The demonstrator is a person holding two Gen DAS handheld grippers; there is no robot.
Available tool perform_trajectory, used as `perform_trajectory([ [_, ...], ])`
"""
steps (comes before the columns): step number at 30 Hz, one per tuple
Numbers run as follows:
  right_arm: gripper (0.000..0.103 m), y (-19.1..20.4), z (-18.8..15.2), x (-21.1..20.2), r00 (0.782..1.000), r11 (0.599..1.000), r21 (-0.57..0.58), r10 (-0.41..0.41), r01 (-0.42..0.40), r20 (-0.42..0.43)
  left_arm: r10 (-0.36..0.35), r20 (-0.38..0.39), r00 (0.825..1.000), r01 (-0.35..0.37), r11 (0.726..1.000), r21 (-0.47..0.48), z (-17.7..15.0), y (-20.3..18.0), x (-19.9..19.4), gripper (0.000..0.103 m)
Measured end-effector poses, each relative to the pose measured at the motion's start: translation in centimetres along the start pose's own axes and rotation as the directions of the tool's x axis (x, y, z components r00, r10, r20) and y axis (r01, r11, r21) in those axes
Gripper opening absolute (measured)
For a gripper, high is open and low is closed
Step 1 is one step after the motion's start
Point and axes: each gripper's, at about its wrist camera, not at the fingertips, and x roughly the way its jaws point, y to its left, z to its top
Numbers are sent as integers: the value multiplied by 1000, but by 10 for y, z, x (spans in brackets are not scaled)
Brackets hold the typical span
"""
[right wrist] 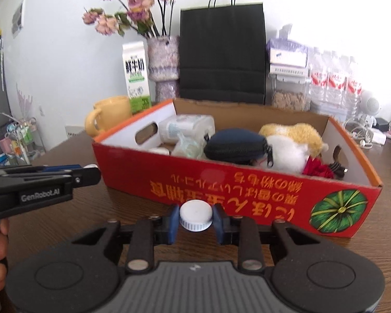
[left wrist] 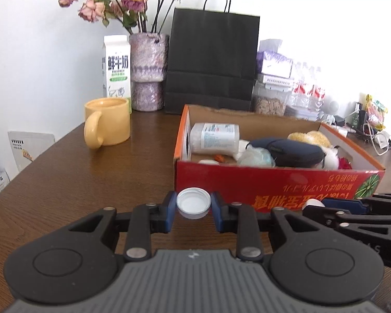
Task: Organize objects
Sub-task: 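Carry both white caps over the box with both tools, then open both tools to drop the caps into the box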
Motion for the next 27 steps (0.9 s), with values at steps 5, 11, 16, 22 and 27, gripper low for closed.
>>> perform_trajectory([
  [5, 27, -16, 23, -27, 993, 999, 6, -32, 32, 109, -26, 57, 998, 25, 1000, 15, 31, -13, -6, 29],
  [11, 27, -51, 59, -26, 978, 992, 10, -129, 129, 163, -42, 79, 996, 39, 998, 40, 69, -37, 17, 29],
  [16, 27, -76, 77, -4, 978, 988, 30, -157, 154, 140, -28, 54, 998, 25, 998, 55, 85, -50, 51, 30],
  [22, 103, -75, 77, 8, 981, 988, 17, -155, 155, 119, 35, 102, 994, -40, 998, 45, 88, -44, 55, 103],
  [27, 103, -66, 71, -7, 979, 986, 19, -167, 166, 115, 36, 45, 998, -39, 998, 55, 85, -39, 38, 103],
])
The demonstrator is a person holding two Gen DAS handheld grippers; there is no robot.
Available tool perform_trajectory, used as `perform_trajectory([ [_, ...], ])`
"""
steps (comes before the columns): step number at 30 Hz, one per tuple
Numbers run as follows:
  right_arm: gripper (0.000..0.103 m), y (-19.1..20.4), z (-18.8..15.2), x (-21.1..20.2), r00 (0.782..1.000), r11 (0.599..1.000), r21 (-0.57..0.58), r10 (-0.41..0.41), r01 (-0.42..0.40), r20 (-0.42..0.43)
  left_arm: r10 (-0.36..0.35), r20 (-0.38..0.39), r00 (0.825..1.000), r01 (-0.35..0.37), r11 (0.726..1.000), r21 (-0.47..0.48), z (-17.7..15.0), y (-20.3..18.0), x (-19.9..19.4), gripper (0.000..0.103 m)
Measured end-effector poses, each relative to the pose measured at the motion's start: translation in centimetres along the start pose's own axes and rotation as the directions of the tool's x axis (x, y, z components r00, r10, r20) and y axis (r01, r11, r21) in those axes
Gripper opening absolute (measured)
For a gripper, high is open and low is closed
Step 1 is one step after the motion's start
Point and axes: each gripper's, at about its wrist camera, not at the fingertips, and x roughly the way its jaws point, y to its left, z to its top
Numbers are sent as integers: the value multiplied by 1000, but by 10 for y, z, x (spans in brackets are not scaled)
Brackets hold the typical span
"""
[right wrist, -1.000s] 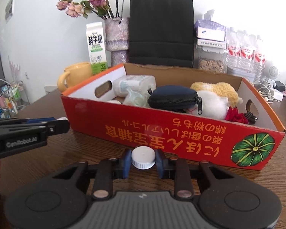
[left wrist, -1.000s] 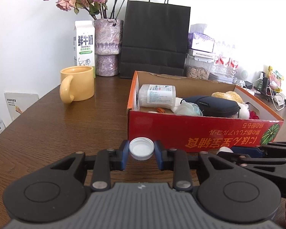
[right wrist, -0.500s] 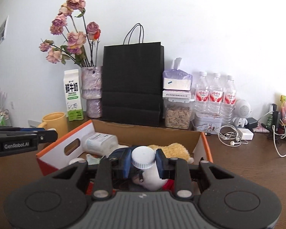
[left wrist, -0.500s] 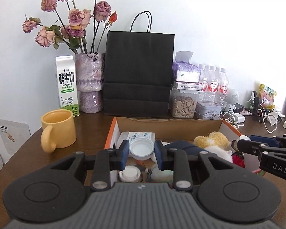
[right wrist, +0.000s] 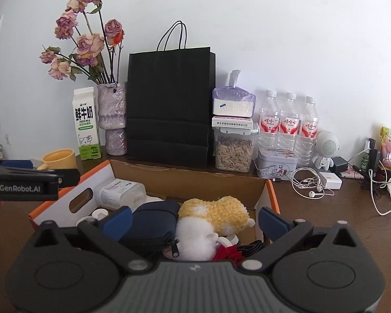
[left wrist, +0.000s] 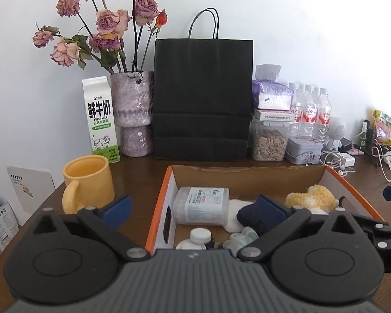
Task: Organize objects
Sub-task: 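Open both tools to drop the caps into the box, then withdraw both tools from the box back over the table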
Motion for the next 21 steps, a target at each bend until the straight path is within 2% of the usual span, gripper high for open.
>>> perform_trajectory([
  [7, 103, 10, -18, -48, 1000, 1000, -1, 10, -10, -22, -63, -56, 996, 65, 997, 39, -27, 4, -50, 103],
  [13, 103, 17, -43, -85, 998, 999, 22, 27, -26, -61, -71, -115, 991, 74, 997, 25, -55, 10, -83, 103],
  [21, 103, 24, -63, -109, 995, 999, 29, 41, -38, -96, -73, -131, 989, 75, 997, 9, -72, 14, -105, 103],
])
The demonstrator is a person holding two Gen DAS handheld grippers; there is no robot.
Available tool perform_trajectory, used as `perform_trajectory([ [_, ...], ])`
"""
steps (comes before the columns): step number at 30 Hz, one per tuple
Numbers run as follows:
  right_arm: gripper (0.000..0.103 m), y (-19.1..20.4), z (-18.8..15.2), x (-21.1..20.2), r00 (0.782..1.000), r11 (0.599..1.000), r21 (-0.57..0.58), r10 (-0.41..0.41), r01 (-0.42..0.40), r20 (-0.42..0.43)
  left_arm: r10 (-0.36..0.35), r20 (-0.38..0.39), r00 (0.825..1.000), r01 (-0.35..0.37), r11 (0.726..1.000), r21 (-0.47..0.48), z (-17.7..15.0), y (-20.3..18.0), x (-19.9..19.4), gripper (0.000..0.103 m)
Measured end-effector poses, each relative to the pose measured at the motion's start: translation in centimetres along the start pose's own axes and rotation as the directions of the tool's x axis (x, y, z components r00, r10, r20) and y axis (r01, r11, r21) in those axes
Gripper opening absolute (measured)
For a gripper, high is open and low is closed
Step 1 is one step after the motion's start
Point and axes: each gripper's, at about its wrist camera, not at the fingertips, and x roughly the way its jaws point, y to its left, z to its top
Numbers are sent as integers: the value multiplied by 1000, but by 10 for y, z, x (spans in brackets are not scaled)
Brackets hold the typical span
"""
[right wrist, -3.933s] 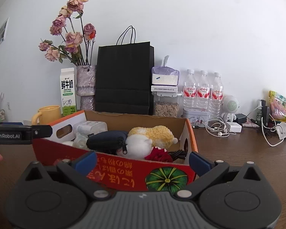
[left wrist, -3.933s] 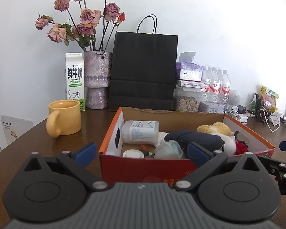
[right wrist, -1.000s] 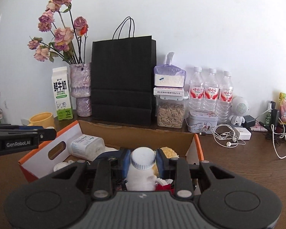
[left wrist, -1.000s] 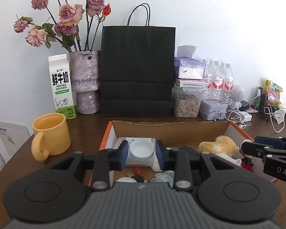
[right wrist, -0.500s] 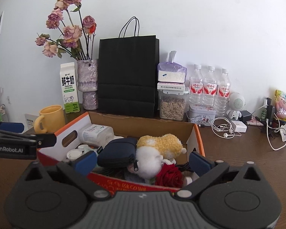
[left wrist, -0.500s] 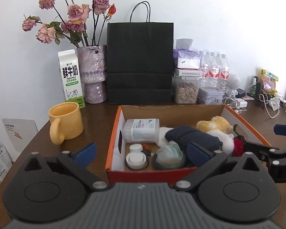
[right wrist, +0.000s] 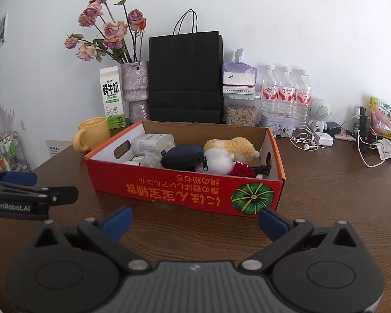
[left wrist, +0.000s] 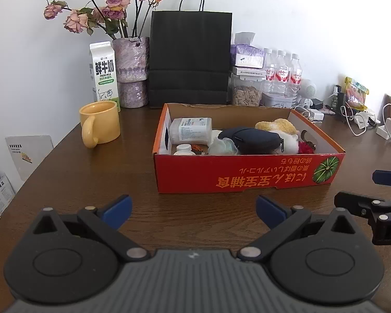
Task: Organize objects
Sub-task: 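Withdraw both tools from the box back over the table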
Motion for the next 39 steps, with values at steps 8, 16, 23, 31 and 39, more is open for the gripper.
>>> perform_trajectory([
  [8, 103, 2, -4, -9, 1000, 1000, 3, -1, 1, 9, 5, 1, 1000, -5, 1000, -4, -4, -1, -9, 103],
  [16, 103, 3, -4, -13, 1000, 1000, 3, 0, 0, 15, 6, 2, 1000, -6, 1000, -1, -6, -3, -13, 103],
  [23, 103, 3, -3, -13, 1000, 1000, 3, -2, 2, 15, 4, 1, 1000, -4, 1000, -8, -6, -2, -13, 103],
  [31, 103, 4, -3, -13, 1000, 1000, 4, -3, 3, 15, 4, -3, 1000, -5, 1000, -2, -7, -3, -12, 103],
  [39, 103, 4, -3, -12, 1000, 1000, 5, -3, 3, 14, 2, -5, 1000, -2, 1000, 5, -7, -5, -10, 103],
])
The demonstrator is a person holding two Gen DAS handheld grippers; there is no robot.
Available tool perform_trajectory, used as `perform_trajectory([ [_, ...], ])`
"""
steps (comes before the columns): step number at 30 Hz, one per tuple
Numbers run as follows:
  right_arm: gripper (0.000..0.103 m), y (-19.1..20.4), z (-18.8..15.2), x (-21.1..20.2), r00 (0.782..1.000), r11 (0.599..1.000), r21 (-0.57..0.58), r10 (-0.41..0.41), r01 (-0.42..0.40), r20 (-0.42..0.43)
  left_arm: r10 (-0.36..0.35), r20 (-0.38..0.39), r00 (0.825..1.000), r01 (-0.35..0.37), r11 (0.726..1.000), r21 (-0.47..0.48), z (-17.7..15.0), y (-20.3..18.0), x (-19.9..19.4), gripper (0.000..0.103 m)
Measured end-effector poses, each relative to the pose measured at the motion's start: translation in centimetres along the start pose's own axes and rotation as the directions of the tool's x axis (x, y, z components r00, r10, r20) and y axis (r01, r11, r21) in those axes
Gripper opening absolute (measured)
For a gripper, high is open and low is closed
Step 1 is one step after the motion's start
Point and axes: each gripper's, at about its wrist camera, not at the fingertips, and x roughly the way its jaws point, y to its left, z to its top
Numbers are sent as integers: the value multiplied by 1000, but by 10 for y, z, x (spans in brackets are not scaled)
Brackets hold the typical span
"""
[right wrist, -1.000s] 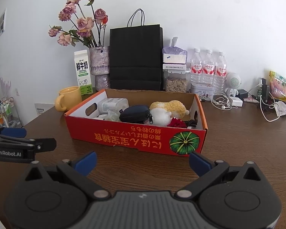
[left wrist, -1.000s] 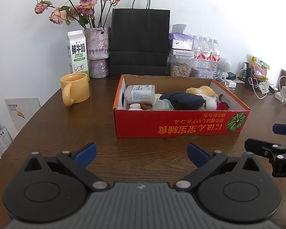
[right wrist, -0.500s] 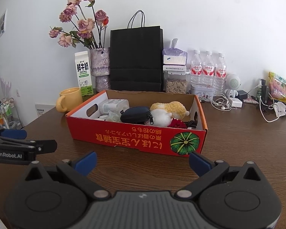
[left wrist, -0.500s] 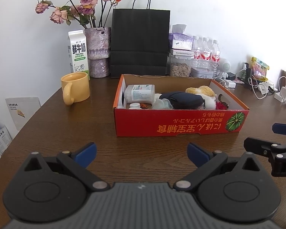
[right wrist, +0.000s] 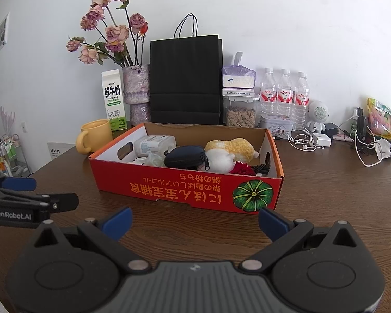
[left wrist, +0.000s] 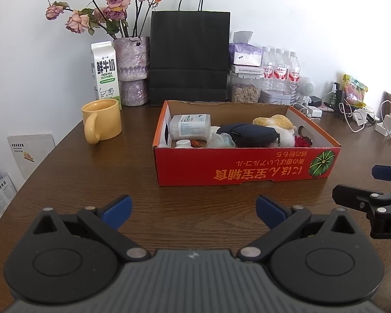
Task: Organize objects
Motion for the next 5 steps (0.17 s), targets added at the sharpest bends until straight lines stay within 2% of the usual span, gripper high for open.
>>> perform_trajectory([
  [5, 103, 0, -1, 2, 1000, 1000, 0, 0, 0, -4, -6, 0, 1000, 6, 1000, -15, 0, 1, 1, 103],
])
